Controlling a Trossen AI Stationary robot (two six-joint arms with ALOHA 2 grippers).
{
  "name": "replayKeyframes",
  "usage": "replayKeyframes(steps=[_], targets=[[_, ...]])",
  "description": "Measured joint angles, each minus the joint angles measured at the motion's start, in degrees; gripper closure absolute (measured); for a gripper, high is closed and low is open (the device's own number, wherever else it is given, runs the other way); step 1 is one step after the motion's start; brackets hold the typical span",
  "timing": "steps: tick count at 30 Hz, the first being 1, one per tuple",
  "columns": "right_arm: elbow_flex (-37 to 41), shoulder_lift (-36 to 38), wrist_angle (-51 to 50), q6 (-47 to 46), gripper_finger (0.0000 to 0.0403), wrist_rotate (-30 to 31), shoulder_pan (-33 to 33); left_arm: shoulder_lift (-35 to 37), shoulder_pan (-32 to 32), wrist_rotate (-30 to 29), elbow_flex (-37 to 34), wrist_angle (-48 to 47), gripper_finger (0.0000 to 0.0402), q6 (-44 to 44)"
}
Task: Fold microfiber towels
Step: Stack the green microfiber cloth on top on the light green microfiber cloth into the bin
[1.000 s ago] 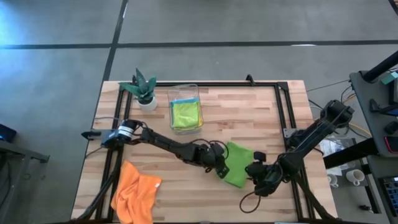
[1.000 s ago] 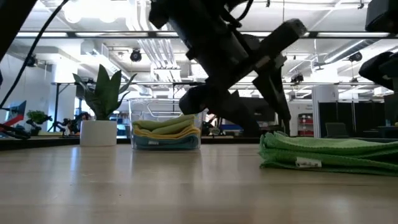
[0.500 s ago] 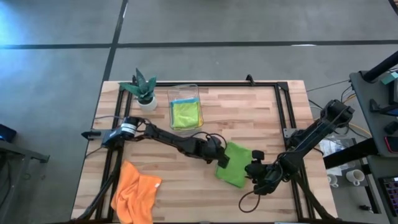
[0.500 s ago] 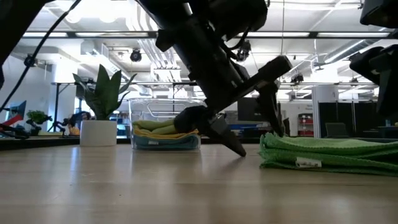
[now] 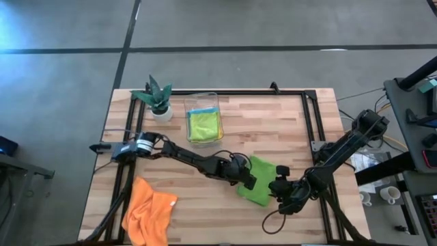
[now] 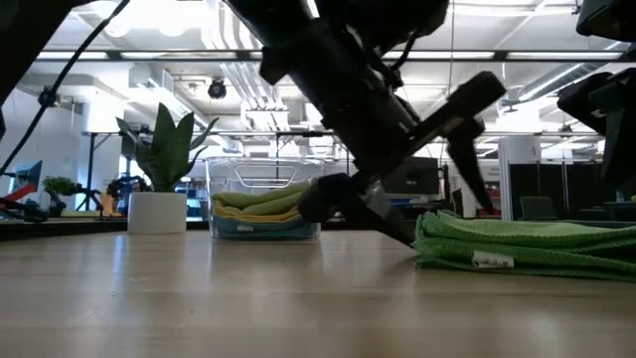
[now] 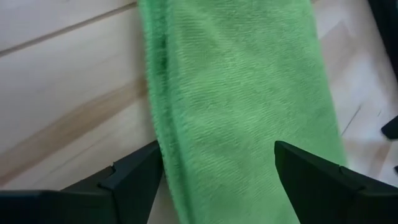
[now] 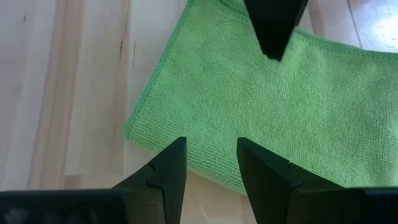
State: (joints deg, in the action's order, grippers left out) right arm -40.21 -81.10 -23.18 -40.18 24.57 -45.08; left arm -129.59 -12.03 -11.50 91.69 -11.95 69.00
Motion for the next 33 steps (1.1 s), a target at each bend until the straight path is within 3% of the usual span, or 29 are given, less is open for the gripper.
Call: replayKeyframes(steps=[6, 10, 14, 20, 24, 33], targets=[[0.00, 0.00, -0.02, 0.12, 0.0264, -0.02, 0.12, -5.68, -0.75, 0.18, 5.41, 0.56, 0.0117, -1.11], [0.00, 0.00, -0.02, 0.15, 0.0264, -0.02, 0.26, -6.63, -0.79, 0.39, 6.13, 0.41, 0.0157, -3.75], [-0.06, 0.00, -0.08, 0.21, 0.0264, -0.04, 0.28, -6.94, -0.86, -1.36, 5.28, -0.43, 0.0232, -5.79], [-1.23, 0.28, -0.60, 1.31, 0.0264, -0.10, 0.48, -10.28, -0.88, -3.39, 4.82, 2.95, 0.0383, -6.12], [-3.15, 1.70, -3.07, 3.14, 0.0264, -0.08, 0.50, -9.89, -0.97, -2.90, 5.16, 4.33, 0.0391, -6.72], [-4.39, 6.60, -9.40, 2.34, 0.0264, 0.67, 0.87, -1.25, 1.25, -3.65, 5.00, -0.61, 0.0400, -18.39]])
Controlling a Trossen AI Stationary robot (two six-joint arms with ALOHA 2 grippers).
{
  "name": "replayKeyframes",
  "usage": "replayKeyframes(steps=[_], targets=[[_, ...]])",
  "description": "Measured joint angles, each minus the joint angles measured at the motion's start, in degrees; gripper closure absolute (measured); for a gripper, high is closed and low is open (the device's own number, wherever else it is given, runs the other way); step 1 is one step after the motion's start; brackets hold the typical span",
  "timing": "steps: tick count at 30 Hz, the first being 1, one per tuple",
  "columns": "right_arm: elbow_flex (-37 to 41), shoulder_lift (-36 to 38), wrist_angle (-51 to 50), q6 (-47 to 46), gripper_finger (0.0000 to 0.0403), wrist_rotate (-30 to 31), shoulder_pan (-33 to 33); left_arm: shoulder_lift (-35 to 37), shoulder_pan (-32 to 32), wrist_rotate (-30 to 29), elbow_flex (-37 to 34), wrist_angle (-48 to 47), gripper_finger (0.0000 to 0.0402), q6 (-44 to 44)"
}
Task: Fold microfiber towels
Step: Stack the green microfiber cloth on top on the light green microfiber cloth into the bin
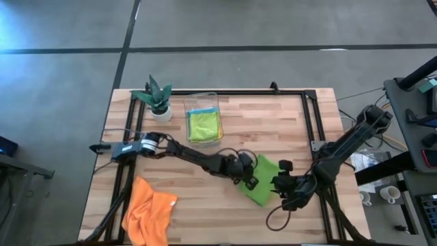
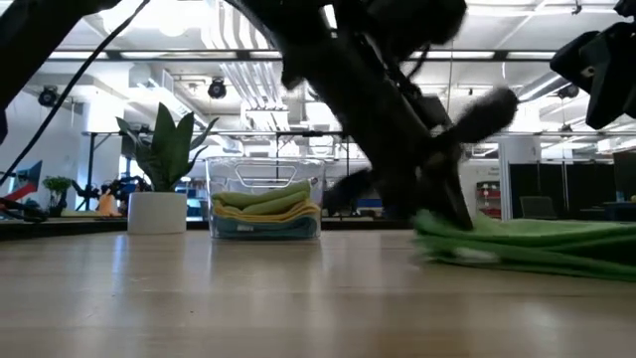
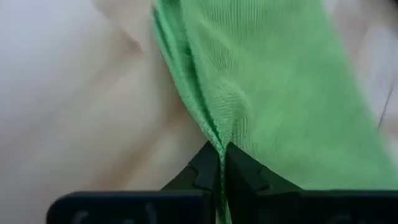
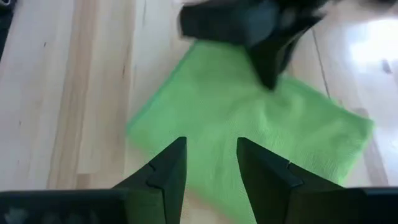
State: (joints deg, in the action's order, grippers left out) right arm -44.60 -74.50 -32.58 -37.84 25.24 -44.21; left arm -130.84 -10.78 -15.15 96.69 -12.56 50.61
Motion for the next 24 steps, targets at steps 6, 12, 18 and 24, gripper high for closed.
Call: replayKeyframes(steps=[6, 12, 18, 24], targets=[[0.00, 0.46, -0.83, -1.98, 0.0264, 0.34, 0.00, 4.84, 2.94, -1.31, 0.26, -3.65, 0.0401, -4.74], [-0.01, 0.43, -1.09, -2.03, 0.0264, 0.34, 0.11, 6.24, 5.11, -2.31, 1.64, -4.45, 0.0401, -5.98], [0.00, 0.44, -1.05, -2.24, 0.0264, 0.34, 0.77, 6.31, 9.02, -6.98, 3.62, -9.28, 0.0401, -3.48], [0.00, 0.44, -0.94, -4.22, 0.0264, 0.32, 1.27, 6.96, 14.01, -9.92, 5.87, -17.05, 0.0401, -0.20]])
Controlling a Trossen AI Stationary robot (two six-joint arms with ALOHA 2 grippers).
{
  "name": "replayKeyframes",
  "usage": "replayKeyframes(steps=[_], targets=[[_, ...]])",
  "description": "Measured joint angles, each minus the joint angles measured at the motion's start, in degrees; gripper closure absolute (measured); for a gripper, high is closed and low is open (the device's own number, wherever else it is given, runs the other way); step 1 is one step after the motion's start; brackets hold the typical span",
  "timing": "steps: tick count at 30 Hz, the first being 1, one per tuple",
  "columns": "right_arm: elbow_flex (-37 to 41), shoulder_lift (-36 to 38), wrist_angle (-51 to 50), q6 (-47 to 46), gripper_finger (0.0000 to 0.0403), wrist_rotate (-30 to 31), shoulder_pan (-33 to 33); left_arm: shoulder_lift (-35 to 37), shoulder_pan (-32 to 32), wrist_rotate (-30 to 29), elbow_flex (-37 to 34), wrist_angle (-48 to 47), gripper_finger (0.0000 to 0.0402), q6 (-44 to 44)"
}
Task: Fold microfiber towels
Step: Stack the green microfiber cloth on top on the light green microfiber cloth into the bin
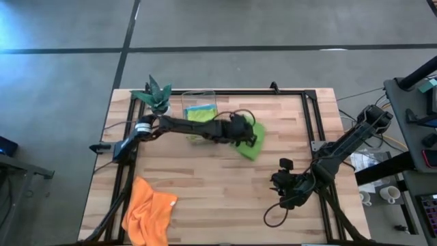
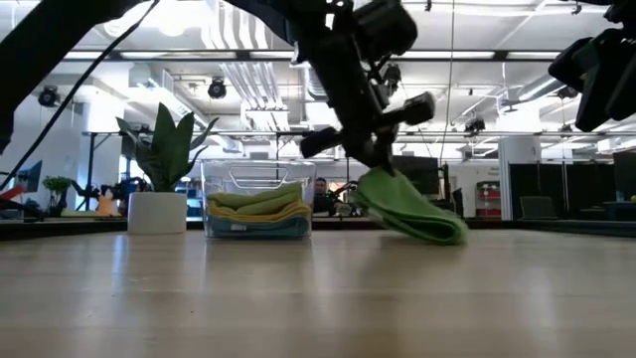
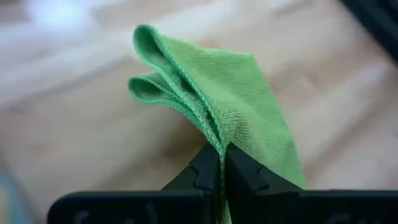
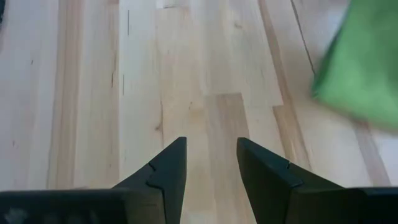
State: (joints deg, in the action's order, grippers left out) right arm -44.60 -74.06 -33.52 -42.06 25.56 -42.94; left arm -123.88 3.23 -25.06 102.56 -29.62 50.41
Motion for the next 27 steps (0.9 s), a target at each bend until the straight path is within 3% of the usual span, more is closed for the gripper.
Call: replayKeyframes(steps=[10, 21, 27], targets=[[0.00, 0.02, -0.07, -0.35, 0.0264, -0.02, -0.02, 4.25, 4.10, 0.27, 1.67, -2.00, 0.0401, 0.13], [0.00, 0.04, -0.11, -3.26, 0.0272, -0.64, -0.05, 6.73, 12.00, -0.81, 2.27, -24.19, 0.0401, 3.34], [0.00, 0.04, -0.15, -4.42, 0.0278, -1.53, -0.17, 9.46, 14.70, 0.29, 2.43, -30.83, 0.0402, 0.09]])
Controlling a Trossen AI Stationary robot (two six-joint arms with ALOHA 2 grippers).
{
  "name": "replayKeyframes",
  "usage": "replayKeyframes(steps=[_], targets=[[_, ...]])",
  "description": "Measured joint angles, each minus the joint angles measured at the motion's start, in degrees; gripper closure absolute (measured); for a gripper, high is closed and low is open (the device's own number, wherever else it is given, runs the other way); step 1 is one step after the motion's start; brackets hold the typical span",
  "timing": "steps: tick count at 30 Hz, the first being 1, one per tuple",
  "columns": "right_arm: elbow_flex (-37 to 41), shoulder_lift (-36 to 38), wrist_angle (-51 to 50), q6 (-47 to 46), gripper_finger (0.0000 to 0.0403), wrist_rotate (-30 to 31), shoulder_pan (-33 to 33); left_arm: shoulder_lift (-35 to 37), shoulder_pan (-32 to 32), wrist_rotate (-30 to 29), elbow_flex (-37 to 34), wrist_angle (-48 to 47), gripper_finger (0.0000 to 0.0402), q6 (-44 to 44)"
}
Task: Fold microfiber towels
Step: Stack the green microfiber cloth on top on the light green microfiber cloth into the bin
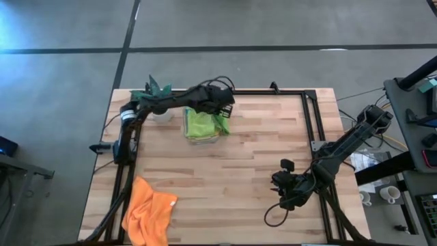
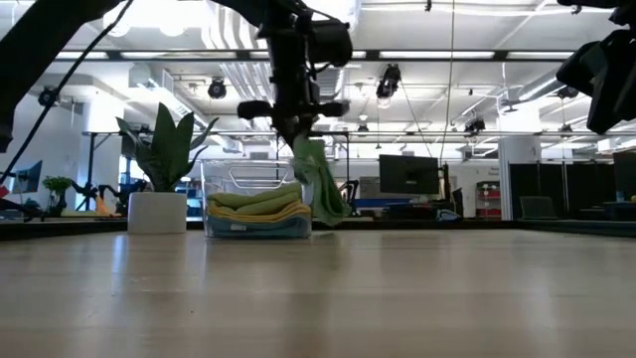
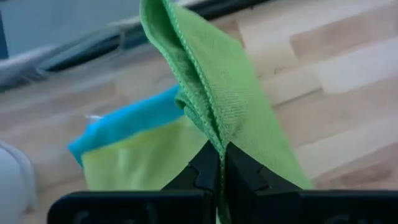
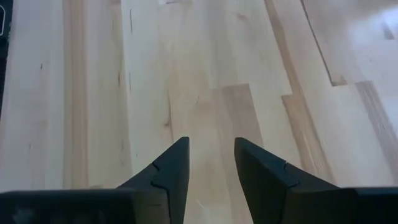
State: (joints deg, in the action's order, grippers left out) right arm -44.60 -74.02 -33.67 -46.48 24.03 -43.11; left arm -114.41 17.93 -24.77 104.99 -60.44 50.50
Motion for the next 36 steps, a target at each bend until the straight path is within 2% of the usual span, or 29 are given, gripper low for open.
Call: replayKeyframes(steps=[6, 12, 17, 19, 23, 36], targets=[[0.00, 0.00, -0.09, 0.42, 0.0275, 0.00, 0.02, 5.27, 2.99, -0.34, 0.00, -2.10, 0.0402, -4.25], [0.00, 0.00, -0.09, 0.16, 0.0281, 0.00, 0.02, 6.58, 3.02, -0.76, -1.90, -13.02, 0.0402, 0.04], [0.00, 0.00, -0.09, 0.11, 0.0282, 0.00, 0.02, 6.56, 3.42, 4.44, -9.54, -11.20, 0.0402, 1.75], [0.00, 0.00, -0.07, -0.02, 0.0282, 0.00, 0.02, 6.56, 3.50, 4.74, -13.23, -7.07, 0.0402, 2.28], [0.00, 0.00, -0.02, -0.64, 0.0282, -0.02, 0.02, 6.56, 4.06, 5.21, -18.23, -4.63, 0.0401, 3.26], [0.00, 0.00, 0.00, -0.30, 0.0278, 0.00, 0.13, 6.71, 4.22, 3.41, -20.83, -4.48, 0.0394, 1.34]])
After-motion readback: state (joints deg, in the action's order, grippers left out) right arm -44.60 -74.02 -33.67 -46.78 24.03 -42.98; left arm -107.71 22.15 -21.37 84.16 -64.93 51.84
